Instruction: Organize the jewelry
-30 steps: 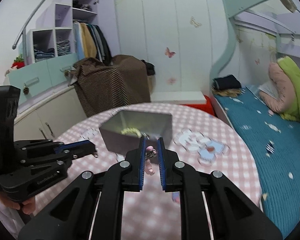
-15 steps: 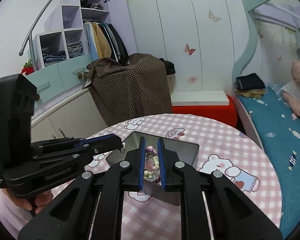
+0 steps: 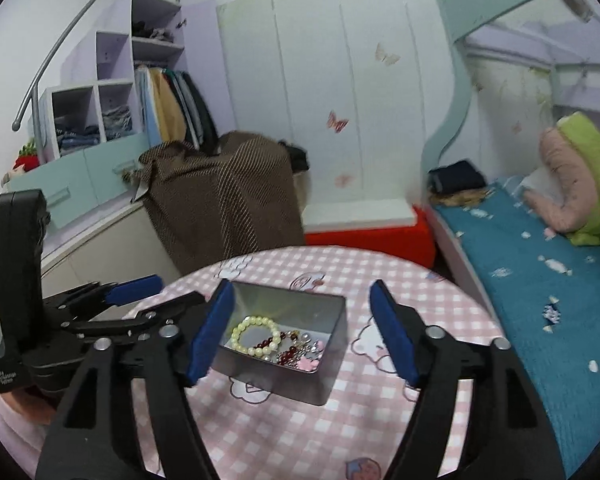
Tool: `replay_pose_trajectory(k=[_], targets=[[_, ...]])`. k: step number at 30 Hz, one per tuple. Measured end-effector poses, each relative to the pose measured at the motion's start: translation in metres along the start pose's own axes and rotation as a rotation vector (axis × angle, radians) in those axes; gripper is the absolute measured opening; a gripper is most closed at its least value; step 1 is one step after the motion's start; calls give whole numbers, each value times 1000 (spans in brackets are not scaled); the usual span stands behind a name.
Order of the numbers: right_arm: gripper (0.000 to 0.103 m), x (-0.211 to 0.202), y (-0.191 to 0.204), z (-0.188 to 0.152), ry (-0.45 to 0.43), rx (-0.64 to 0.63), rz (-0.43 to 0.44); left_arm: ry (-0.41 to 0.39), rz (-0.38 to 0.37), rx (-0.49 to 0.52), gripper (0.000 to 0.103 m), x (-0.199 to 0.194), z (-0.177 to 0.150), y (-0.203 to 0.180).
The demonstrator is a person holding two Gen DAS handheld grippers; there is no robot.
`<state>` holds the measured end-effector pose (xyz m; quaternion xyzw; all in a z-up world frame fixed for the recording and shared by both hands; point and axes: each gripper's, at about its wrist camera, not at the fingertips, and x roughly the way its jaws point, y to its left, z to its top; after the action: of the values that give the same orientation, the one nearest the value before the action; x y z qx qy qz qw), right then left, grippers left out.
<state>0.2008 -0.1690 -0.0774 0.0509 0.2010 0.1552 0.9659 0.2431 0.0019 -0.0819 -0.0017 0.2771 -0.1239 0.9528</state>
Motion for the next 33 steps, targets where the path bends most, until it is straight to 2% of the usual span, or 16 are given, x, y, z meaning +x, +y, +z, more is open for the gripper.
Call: replay_pose_trajectory(k=[3, 6, 15, 22, 33], targets=[[78, -22, 5, 1, -53, -13, -28, -38, 20, 9, 77, -20, -1, -6], [83, -45, 12, 1, -108, -34, -74, -85, 35, 9, 85, -44, 0, -11], [87, -85, 22, -2, -186, -53, -120, -195, 82, 36, 87, -106, -5, -35], [89, -103, 24, -10, -210, -37, -128, -220, 92, 29, 87, -128, -11, -39], [89, -111, 27, -17, -203, -26, -121, -205, 97, 25, 87, -140, -21, -43]])
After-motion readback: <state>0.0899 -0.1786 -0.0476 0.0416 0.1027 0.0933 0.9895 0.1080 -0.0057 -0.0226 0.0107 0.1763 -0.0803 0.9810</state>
